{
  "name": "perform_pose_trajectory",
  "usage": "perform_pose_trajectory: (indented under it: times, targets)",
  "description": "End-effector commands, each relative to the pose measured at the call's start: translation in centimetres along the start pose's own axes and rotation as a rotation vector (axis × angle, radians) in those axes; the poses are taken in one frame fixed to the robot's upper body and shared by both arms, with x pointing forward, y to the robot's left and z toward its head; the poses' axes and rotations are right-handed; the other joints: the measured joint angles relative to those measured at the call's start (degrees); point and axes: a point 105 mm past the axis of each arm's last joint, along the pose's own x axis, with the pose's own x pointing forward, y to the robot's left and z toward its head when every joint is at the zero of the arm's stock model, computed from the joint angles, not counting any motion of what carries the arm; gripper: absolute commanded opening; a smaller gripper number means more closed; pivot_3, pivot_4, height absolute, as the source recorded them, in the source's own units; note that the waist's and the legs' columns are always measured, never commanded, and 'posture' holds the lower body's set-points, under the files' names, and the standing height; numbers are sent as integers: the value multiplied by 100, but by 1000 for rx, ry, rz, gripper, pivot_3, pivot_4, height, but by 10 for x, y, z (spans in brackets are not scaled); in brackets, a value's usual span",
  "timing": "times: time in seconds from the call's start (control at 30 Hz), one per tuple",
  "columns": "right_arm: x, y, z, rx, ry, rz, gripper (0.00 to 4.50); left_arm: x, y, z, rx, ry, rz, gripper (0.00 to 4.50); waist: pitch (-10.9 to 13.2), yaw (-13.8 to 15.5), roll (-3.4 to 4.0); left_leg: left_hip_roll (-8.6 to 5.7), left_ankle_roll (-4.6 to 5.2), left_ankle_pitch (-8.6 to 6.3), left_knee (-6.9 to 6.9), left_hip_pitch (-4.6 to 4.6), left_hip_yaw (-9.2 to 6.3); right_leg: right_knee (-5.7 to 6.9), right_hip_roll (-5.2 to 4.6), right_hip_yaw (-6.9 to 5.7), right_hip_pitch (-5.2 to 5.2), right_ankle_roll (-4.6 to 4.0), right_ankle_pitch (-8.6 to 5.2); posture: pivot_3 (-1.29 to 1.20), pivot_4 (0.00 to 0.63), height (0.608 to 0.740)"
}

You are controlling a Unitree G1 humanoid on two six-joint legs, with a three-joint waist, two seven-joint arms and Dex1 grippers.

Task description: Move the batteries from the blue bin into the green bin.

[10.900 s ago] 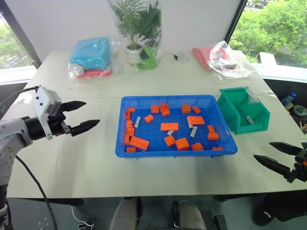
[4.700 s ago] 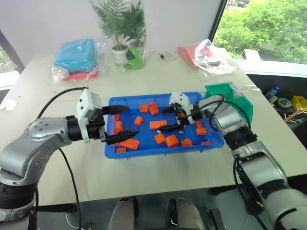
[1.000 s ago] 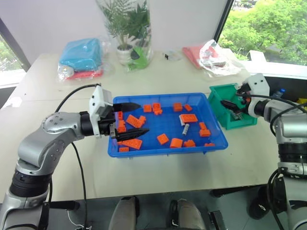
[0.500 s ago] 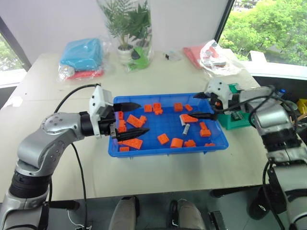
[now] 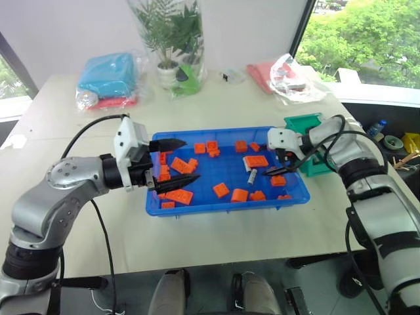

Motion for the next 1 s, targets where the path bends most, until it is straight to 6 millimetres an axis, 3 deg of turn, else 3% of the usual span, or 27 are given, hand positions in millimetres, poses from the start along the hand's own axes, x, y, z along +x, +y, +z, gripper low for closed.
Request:
perform_pose_trajectory:
  times: [0.03, 0.27, 0.4, 0.67, 1.0]
  targets:
    - [-9, -11, 8, -19, -24, -53, 4303, -4, -3, 11, 44, -20, 15, 4500, 0, -7, 0, 0, 0, 0, 0, 0, 0, 1, 0, 0, 0, 1, 3, 0, 150, 672]
    - [-32, -21, 27, 125, -189, -140, 4303, -7, -7, 11, 39, -17, 28, 4500, 3, -2, 5, 0, 0, 0, 0, 2, -1, 3, -1, 0, 2, 0, 5, 0, 150, 672]
    - [-42, 2, 37, 338, -285, -148, 4303, -8, -6, 8, 30, -7, 26, 4500, -2, 35, -2, -1, -1, -1, 1, 5, -10, -1, -2, -3, 10, -1, 4, 0, 150, 672]
    - [-26, 52, 33, 613, -255, -149, 4303, -2, -1, 10, 34, -13, -13, 4500, -2, 17, 1, -1, -15, -10, 4, 3, -9, -2, -4, -3, 6, 1, -18, 0, 150, 672]
    - [-5, 57, 26, 655, -225, -175, 4303, 3, 2, 13, 47, -20, -35, 4500, -2, 25, -1, -1, -4, -4, 4, 1, -7, -8, -4, -4, -4, 1, -18, 0, 150, 672]
